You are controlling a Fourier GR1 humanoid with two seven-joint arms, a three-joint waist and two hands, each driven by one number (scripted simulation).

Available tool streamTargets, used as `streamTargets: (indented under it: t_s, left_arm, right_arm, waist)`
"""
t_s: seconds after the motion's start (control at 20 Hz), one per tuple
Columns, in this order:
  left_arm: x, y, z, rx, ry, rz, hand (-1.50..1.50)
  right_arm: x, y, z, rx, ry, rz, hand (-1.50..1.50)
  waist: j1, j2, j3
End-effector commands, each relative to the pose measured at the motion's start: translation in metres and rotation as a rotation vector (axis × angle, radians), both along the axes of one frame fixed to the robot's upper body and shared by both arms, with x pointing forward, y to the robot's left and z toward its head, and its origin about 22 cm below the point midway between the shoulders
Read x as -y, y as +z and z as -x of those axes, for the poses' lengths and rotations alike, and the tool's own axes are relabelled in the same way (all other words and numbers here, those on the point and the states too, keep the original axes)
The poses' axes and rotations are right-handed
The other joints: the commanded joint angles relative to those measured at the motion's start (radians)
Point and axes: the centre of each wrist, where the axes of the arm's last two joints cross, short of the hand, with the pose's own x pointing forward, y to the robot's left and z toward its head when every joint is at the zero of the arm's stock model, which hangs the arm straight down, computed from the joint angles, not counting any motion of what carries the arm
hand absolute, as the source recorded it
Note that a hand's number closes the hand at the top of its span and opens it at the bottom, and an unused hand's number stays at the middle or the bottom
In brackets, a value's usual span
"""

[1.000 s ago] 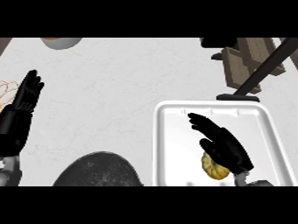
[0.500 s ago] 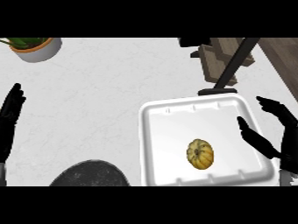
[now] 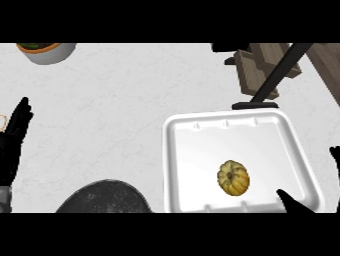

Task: Pick the squash from the tray and place it in the tiered basket

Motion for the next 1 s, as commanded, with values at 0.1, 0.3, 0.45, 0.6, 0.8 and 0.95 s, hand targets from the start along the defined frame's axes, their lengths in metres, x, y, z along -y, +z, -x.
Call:
streamTargets:
  t_s: [0.1,0.3,0.45,0.6,0.8,0.95]
  left_arm:
    - [0.019,0.001,-0.006,0.007,-0.047,0.003,0.0]
    - [0.021,0.003,-0.016,0.023,-0.066,-0.001,0.0]
    - [0.029,0.006,-0.017,0.006,-0.108,0.007,0.0]
    - [0.033,-0.002,-0.021,0.011,-0.103,-0.005,0.0]
    - [0.036,0.001,-0.027,0.015,-0.116,0.001,0.0]
    - [0.033,0.007,-0.036,0.016,-0.099,0.004,0.0]
  right_arm:
    - [-0.015,0.003,0.033,-0.328,-0.077,0.155,-1.5]
    - [-0.045,0.024,0.025,-0.407,-0.157,0.198,-1.5]
    - [-0.076,0.049,0.017,-0.419,-0.236,0.169,-1.5]
    - [-0.105,0.062,0.008,-0.502,-0.307,0.198,-1.5]
    - [-0.137,0.069,-0.006,-0.583,-0.349,0.197,-1.5]
    - [-0.142,0.065,-0.014,-0.643,-0.382,0.213,-1.5]
  waist:
    - [0.043,0.017,-0.002]
    - [0.085,0.026,0.0]
    - [0.107,0.021,0.003]
    - [0.107,0.021,0.006]
    - [0.115,0.02,0.01]
    - [0.106,0.02,0.011]
